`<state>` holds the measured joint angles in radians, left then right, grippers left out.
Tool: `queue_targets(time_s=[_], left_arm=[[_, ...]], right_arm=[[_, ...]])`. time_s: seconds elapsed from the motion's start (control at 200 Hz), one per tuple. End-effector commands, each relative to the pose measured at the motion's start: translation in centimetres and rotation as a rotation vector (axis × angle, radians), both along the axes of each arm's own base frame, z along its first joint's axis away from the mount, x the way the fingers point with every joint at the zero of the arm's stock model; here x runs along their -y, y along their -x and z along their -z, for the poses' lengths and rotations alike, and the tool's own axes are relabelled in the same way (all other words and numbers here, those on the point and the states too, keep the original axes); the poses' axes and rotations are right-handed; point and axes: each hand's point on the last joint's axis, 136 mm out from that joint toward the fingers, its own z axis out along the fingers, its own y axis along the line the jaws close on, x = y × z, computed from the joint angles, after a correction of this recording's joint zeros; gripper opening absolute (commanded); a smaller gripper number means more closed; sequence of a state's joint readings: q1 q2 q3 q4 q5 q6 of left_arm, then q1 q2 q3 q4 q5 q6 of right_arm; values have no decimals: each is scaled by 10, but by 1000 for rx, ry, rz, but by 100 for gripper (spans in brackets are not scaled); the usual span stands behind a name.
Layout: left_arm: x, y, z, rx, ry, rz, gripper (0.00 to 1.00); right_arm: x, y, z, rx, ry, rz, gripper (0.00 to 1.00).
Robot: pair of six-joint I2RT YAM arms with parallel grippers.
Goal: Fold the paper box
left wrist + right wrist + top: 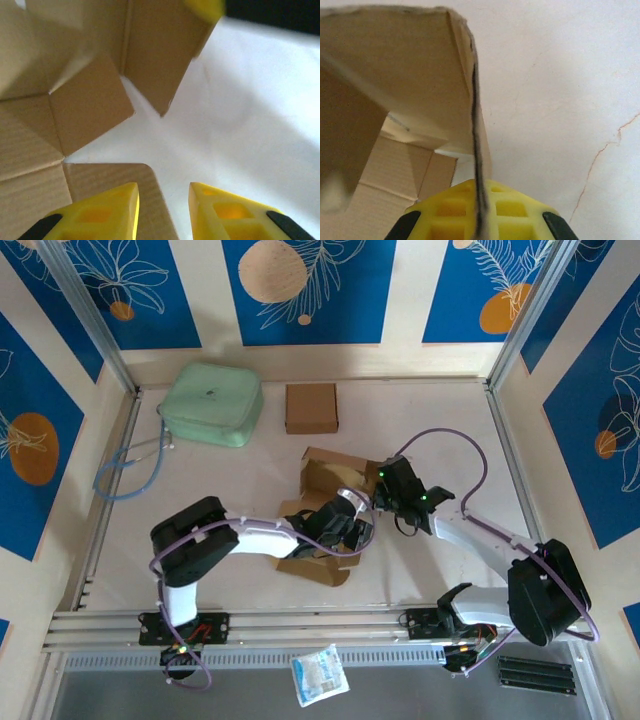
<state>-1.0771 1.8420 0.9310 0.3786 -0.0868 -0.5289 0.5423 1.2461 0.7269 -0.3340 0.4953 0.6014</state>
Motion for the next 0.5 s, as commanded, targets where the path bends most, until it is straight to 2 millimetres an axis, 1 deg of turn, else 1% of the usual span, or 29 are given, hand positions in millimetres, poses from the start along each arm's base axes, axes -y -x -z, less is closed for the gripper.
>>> queue_targets(time_s=[0.0, 0.075, 0.13, 0.19, 0.255, 0.33, 0.43, 0.495], left_arm=[[-1, -10, -53, 121, 128, -34, 32], [-15, -11, -63, 132, 122, -72, 32], [-29, -10, -60, 112, 68, -111, 28], [-45, -8, -50, 62, -33, -148, 24], [-60, 1, -35, -4, -150, -150, 17], [-71, 14, -19, -66, -199, -134, 12], [-81, 26, 0, -118, -215, -121, 7], [-76, 33, 11, -144, -215, -71, 5]], right_arm=[[7, 6, -3, -11, 39, 0, 0], [7, 5, -8, -4, 41, 4, 0], [8, 5, -12, -1, 41, 10, 0], [11, 5, -17, 6, 45, 28, 0], [15, 5, -22, 11, 61, 48, 0], [19, 2, -26, 32, 92, 40, 0], [22, -1, -27, 37, 113, 28, 0], [22, -2, -27, 29, 113, 28, 0]])
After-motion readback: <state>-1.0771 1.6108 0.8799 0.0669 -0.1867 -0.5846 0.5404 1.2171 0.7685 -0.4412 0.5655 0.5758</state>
